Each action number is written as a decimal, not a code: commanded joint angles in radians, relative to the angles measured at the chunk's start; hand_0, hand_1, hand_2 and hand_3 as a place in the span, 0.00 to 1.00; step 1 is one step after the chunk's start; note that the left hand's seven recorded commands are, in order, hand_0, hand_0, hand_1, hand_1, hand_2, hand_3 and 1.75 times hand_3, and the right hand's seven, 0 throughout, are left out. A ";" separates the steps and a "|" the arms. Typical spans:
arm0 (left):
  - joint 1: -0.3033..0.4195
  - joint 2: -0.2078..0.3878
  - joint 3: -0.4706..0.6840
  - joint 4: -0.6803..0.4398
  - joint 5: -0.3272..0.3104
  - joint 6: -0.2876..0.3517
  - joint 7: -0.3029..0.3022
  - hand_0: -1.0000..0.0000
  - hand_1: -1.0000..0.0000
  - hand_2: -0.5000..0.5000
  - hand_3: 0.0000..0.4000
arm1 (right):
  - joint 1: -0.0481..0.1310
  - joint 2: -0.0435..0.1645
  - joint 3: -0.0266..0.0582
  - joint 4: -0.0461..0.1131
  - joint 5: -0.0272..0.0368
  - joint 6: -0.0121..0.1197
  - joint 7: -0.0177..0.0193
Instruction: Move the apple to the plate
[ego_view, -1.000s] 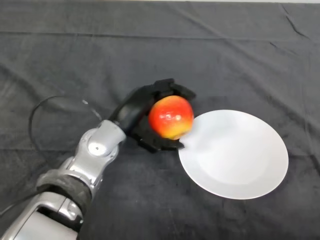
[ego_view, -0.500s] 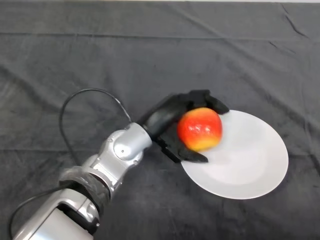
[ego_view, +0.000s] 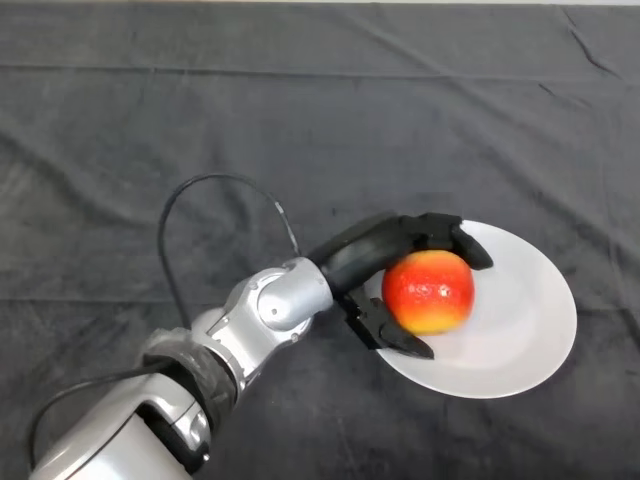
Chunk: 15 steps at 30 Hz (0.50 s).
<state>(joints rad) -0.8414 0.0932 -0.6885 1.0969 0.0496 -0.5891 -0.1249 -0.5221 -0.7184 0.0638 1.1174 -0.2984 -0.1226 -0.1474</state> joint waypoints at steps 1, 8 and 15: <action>-0.072 0.002 -0.039 -0.068 -0.017 0.016 -0.007 0.00 0.30 0.35 1.00 | 0.079 0.053 0.0283 0.048 -0.0225 0.011 0.0111; -0.083 0.005 -0.090 -0.080 -0.036 0.048 -0.011 0.83 1.00 0.42 0.17 | 0.078 0.053 0.0286 0.049 -0.0227 0.010 0.0108; -0.092 0.011 -0.115 -0.088 -0.056 0.066 -0.006 1.00 1.00 0.50 0.00 | 0.077 0.053 0.0288 0.051 -0.0229 0.009 0.0106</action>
<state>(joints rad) -0.8511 0.0939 -0.7699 1.0626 0.0044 -0.5358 -0.1262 -0.5225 -0.7185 0.0638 1.1174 -0.2983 -0.1230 -0.1475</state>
